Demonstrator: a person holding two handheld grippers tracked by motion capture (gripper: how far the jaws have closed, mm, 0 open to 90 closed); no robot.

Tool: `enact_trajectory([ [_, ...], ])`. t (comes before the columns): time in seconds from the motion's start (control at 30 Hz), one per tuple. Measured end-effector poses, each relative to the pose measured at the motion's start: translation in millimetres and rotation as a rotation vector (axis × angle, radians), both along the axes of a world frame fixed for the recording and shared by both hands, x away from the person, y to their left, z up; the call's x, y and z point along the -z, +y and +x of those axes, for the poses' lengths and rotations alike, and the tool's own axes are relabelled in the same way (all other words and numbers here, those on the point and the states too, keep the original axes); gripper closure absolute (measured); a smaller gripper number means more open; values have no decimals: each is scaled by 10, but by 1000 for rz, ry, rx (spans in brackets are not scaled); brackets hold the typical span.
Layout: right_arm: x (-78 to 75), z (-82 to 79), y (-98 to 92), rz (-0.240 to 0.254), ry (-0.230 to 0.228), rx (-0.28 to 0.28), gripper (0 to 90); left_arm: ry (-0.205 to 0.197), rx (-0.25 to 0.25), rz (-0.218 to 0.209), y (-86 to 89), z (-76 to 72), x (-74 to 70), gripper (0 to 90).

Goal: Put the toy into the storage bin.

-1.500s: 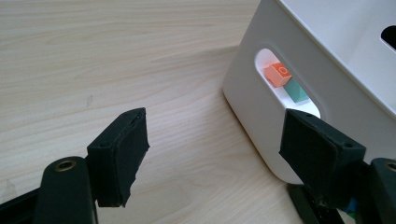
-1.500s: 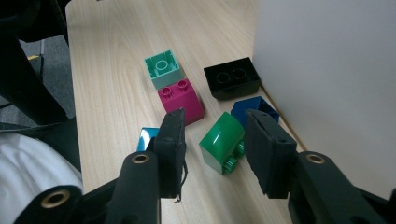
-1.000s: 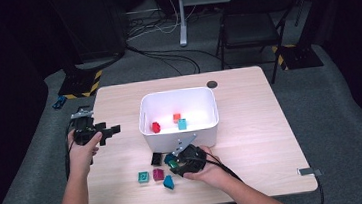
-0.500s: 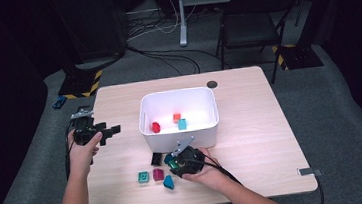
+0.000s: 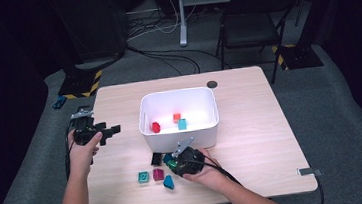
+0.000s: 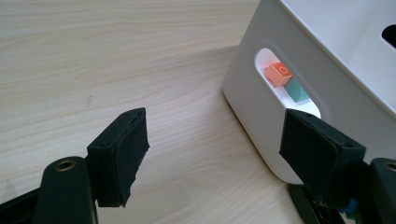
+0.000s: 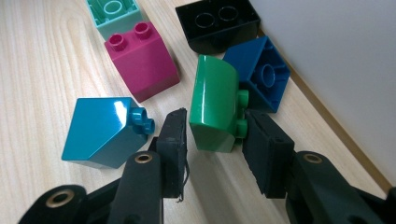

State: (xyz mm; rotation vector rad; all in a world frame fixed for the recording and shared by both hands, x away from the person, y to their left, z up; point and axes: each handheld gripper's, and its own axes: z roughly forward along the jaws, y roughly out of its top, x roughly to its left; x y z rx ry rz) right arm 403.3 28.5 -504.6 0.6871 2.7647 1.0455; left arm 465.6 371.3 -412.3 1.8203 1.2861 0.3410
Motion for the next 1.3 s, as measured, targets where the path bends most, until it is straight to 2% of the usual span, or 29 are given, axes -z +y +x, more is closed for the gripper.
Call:
enact_trajectory([
  [0.2, 30, 13, 12, -6, -3, -9, 638, -5, 6, 7, 13, 4, 3, 232],
  [0.53, 1, -20, 18, -15, -7, -29, 647, 1, 1, 0, 3, 1, 5, 232],
  [0.83, -131, -43, -70, 5, -1, -13, 647, -1, 6, 3, 6, 4, 7, 232],
  [0.97, -199, -42, -116, 9, -12, -27, 647, 3, 5, 5, 9, 3, 6, 232],
  [1.0, -225, -57, -125, 17, 1, -17, 647, 6, -2, -4, 2, 0, 8, 232],
  [1.27, -397, -81, -182, 43, -10, -43, 647, 5, -2, 1, 8, 3, 9, 232],
  [1.3, -425, -96, -184, 50, 0, -36, 648, 7, -1, 3, 9, 4, 9, 232],
])
